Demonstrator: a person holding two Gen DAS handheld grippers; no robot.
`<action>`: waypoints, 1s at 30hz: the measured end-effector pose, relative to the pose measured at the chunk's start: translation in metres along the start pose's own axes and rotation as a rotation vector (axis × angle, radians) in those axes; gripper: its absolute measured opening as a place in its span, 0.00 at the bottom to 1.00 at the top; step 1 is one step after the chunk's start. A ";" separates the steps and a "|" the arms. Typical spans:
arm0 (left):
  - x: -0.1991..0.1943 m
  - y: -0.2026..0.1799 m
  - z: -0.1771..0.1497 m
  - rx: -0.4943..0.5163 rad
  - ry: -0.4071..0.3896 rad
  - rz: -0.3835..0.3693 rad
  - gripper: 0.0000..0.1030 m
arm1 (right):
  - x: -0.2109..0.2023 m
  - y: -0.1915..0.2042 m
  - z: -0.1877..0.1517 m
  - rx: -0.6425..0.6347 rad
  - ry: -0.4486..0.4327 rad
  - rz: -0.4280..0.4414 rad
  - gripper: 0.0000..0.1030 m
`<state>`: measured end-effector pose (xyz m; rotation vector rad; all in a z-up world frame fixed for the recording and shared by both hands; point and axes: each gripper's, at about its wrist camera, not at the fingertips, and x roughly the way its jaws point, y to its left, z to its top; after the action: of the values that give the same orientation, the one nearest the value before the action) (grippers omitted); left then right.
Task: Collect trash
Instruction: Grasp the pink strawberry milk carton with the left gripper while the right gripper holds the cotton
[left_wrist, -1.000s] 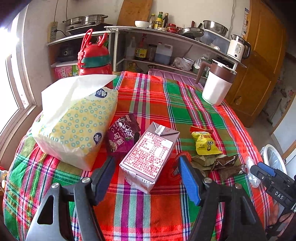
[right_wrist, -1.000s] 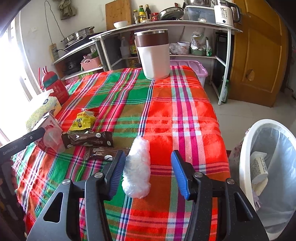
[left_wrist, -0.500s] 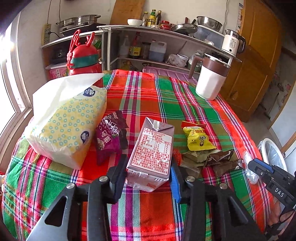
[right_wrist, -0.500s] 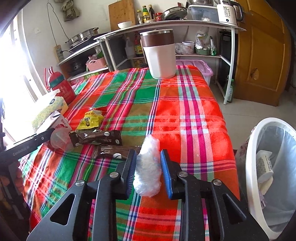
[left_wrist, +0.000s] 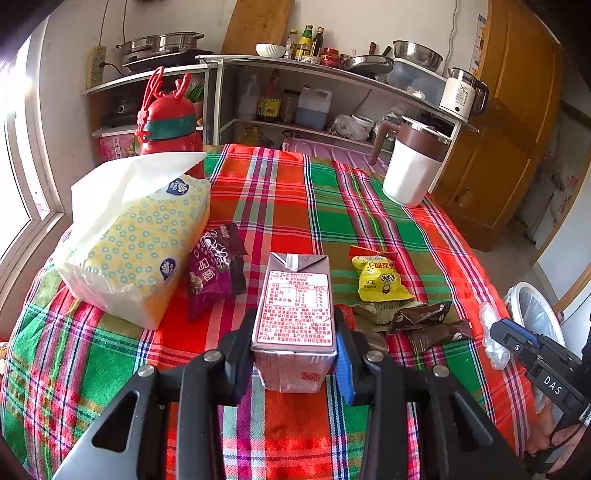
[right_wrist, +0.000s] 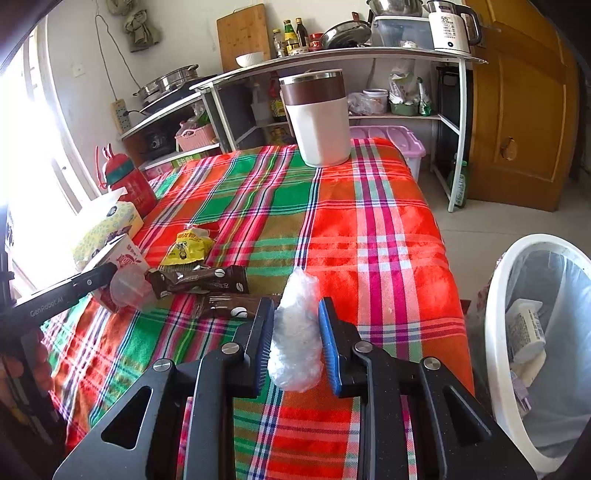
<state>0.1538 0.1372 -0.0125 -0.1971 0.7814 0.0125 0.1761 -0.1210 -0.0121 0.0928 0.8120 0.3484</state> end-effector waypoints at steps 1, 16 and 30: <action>-0.001 0.000 0.000 -0.002 -0.002 0.000 0.37 | -0.002 -0.001 0.000 0.003 -0.003 0.000 0.25; -0.026 0.002 -0.012 -0.044 -0.031 -0.006 0.37 | -0.022 -0.007 -0.005 0.026 -0.038 0.009 0.25; -0.048 0.016 -0.020 -0.107 -0.067 -0.003 0.37 | -0.037 -0.010 -0.006 0.041 -0.069 0.017 0.25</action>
<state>0.1043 0.1519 0.0043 -0.2982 0.7146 0.0579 0.1508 -0.1430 0.0070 0.1494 0.7501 0.3433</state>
